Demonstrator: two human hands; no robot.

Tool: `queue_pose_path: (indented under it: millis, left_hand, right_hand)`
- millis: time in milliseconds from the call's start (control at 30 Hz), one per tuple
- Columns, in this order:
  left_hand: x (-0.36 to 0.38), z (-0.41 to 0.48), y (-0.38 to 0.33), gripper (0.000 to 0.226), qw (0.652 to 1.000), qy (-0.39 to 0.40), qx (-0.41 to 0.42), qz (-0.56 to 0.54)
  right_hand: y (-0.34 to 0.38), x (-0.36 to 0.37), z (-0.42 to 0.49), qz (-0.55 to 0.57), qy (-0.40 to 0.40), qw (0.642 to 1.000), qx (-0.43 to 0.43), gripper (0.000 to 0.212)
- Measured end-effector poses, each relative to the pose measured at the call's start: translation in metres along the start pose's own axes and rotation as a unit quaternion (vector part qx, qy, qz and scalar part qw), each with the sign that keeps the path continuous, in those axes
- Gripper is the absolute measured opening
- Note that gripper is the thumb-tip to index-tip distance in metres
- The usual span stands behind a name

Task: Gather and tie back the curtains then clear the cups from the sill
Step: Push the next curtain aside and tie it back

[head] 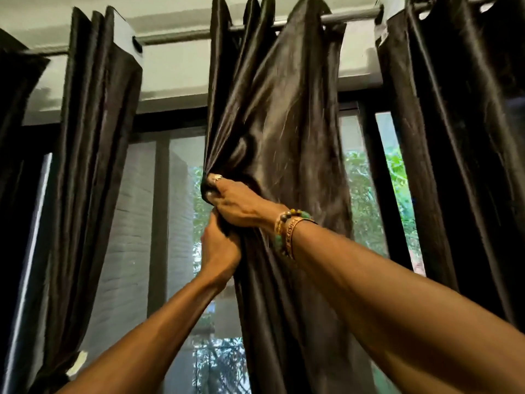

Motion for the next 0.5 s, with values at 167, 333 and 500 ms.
queue_pose_path:
  millis: [167,333,500]
  left_hand:
    - [-0.009,-0.003,0.010,0.047,0.990,-0.019,-0.047,-0.129]
    - [-0.004,0.002,0.003,0.027,0.999,-0.008,0.049,0.014]
    - [0.007,0.018,-0.012,0.023,0.999,0.035,0.028,0.005]
  right_hand:
    - [-0.007,0.002,-0.013,0.157,0.033,0.985,0.071,0.032]
    - [-0.039,-0.026,-0.036,0.364,-0.029,0.920,0.140,0.031]
    - [-0.103,-0.102,-0.079,0.050,-0.513,0.831,0.208,0.052]
Point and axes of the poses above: each hand's wrist, its own z-axis towards the middle knuckle, its own x-axis out of the palm, y = z × x, the point moved 4 cm from there along z, towards the middle knuckle, and after that the axes turned 7 degrees about x, right-handed, at the moved point
